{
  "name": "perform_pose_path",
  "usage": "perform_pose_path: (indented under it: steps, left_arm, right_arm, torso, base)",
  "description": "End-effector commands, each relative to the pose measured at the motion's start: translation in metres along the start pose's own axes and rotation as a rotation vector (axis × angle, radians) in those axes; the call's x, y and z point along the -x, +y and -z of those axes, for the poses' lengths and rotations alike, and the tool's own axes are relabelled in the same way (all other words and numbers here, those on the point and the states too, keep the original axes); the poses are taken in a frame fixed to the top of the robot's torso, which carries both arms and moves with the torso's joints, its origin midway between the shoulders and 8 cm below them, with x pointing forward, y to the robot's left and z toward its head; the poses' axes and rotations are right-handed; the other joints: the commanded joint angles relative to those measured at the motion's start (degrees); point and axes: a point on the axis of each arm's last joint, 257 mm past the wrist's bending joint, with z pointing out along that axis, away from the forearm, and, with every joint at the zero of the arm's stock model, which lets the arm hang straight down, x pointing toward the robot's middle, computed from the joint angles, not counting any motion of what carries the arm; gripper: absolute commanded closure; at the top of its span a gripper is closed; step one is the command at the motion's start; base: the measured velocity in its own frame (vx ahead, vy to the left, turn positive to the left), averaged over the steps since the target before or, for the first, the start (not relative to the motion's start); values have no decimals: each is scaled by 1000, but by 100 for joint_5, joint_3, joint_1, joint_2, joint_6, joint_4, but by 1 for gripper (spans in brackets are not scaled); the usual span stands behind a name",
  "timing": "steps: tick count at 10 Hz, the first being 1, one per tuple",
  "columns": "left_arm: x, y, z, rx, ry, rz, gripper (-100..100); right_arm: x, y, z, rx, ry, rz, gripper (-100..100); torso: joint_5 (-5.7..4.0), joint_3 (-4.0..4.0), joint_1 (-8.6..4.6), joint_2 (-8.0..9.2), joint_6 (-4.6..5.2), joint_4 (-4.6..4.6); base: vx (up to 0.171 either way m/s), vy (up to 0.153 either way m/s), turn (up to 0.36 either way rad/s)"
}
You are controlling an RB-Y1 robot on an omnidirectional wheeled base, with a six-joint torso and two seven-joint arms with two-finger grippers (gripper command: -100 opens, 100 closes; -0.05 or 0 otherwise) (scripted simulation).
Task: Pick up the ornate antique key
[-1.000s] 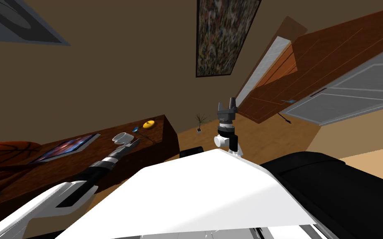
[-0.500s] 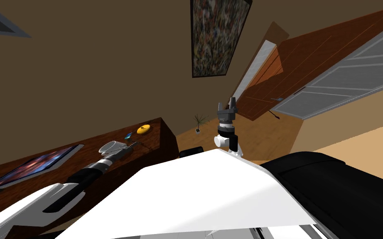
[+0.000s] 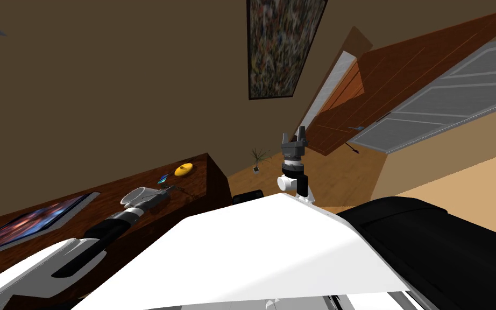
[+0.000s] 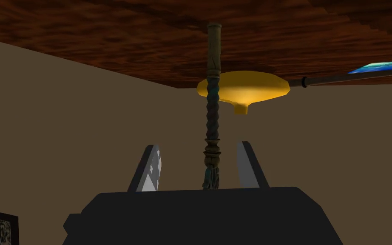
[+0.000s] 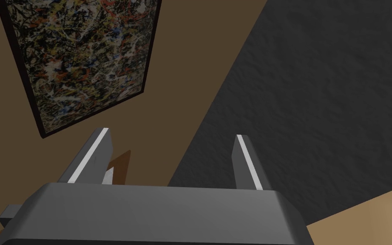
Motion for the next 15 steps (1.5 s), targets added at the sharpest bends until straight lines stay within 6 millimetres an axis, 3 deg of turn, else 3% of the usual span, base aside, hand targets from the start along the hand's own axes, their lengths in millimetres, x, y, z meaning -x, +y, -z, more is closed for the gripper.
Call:
perform_pose_path:
  steps: [1,4,6,10,11,12,13,15]
  left_arm:
    - [0,0,0,0,0,0,100]
    - [-1,0,0,0,1,0,100]
    - [7,1,2,-9,9,-26,-100]
    - [17,1,5,-23,22,-66,-100]
    - [18,1,5,-24,22,-67,0]
    - [18,1,5,-24,22,-67,-100]
    - [18,1,5,-24,22,-67,100]
    - [18,1,5,-24,22,-67,100]
  right_arm:
    - [0,0,0,0,0,0,0]
    - [0,0,0,0,0,0,0]
    - [0,0,0,0,0,0,0]
    - [0,0,0,0,0,0,0]
    - [0,0,0,0,0,0,0]
    - [0,0,0,0,0,0,0]
    - [0,0,0,0,0,0,0]
    - [0,0,0,0,0,0,0]
  torso:
    - [0,0,0,0,0,0]
    - [-4,-4,-5,-6,5,-1]
    - [-4,-4,-5,-7,5,-1]
    - [0,-13,14,-22,7,-5]
    - [0,-10,6,-16,4,-4]
    - [-3,-7,-1,-11,4,-3]
    - [-3,-6,-4,-10,4,-2]
    - [-4,-5,-5,-8,4,-2]
  base:
    - [1,3,11]
    - [0,0,0]
    - [6,12,-59]
    - [27,43,-104]
    - [0,0,0]
    - [0,0,0]
    - [0,0,0]
    - [0,0,0]
